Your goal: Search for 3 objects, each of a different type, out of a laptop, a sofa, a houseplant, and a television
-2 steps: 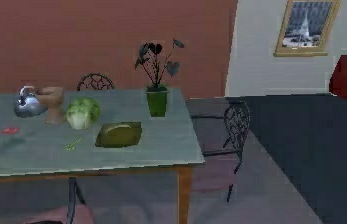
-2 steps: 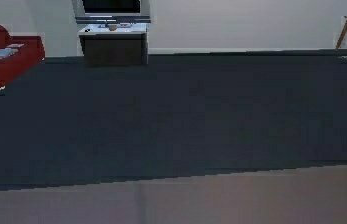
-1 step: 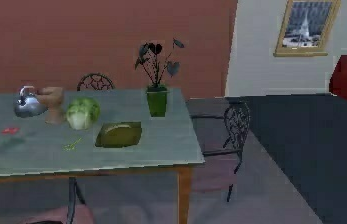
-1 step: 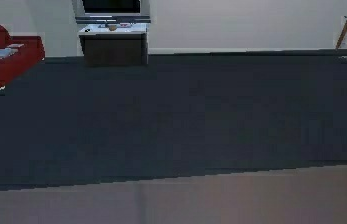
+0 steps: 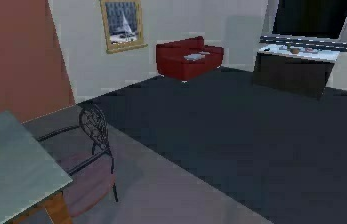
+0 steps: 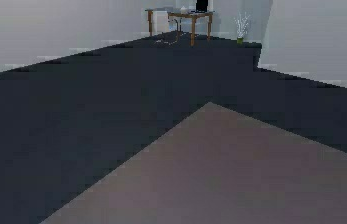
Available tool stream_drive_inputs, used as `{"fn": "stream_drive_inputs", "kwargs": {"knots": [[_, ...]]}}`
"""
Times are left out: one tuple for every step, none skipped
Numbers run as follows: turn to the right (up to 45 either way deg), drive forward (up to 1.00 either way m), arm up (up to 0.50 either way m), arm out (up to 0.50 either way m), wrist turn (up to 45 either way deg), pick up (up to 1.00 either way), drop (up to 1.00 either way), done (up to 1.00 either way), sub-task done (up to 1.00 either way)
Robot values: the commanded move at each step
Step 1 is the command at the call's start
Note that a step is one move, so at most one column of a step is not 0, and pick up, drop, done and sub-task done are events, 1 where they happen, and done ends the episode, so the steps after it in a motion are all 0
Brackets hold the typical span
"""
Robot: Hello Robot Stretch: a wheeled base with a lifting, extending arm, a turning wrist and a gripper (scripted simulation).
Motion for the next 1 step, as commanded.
{"fn": "stream_drive_inputs", "kwargs": {"knots": [[24.0,0.00,0.00,0.00,0.0,0.00,0.00,0.00,0.00]]}}
